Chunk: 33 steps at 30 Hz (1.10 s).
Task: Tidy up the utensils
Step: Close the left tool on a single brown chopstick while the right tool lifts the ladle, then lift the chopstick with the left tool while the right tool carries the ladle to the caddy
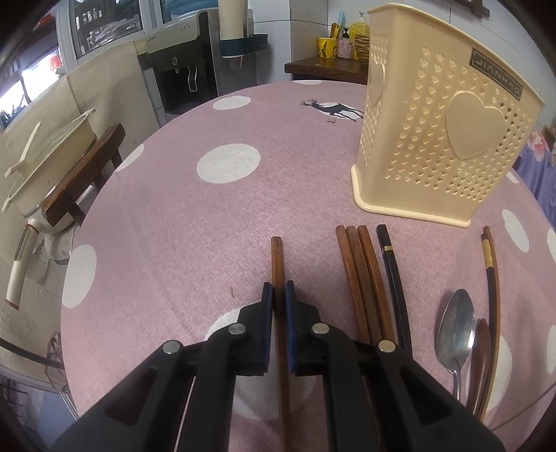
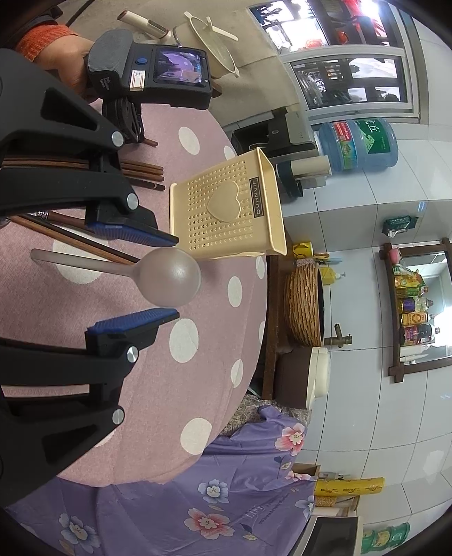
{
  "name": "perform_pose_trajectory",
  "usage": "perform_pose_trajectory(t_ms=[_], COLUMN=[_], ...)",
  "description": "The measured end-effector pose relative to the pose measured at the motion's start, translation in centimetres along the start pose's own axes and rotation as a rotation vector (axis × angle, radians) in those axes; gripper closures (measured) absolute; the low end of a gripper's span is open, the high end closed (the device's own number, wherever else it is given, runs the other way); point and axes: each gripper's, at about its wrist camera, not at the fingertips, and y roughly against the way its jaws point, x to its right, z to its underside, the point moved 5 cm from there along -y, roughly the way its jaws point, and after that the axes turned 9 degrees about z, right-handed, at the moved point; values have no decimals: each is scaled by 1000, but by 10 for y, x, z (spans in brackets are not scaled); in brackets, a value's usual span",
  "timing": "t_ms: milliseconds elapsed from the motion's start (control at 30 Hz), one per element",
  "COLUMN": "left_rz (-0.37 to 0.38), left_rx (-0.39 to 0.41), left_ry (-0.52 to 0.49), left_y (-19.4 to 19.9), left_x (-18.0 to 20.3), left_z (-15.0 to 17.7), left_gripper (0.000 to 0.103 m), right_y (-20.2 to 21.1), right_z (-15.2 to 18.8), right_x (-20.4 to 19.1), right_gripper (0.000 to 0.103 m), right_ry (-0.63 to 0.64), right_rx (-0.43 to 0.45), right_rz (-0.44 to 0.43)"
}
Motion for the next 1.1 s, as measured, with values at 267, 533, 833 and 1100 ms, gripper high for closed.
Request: perform_pose_trajectory(t_ms=[267,533,833,1100], left_rz=[52,123,177,187], left_rx=[103,265,373,398], left_ry=[46,76,59,63], left_y=[32,90,133,140], left_x=[-13,-25,-25,-33], left_z=[-18,-47,-59,-62], left_gripper=[95,95,95,95], right_y=[-1,0,4,3], right_z=[0,0,-5,-8], right_x=[0,-2,-9,-13], right_gripper=[66,66,66,66], right_ry=[-1,1,21,26], right_rx=[3,7,30,29], right_rz=[2,2,-20,-42])
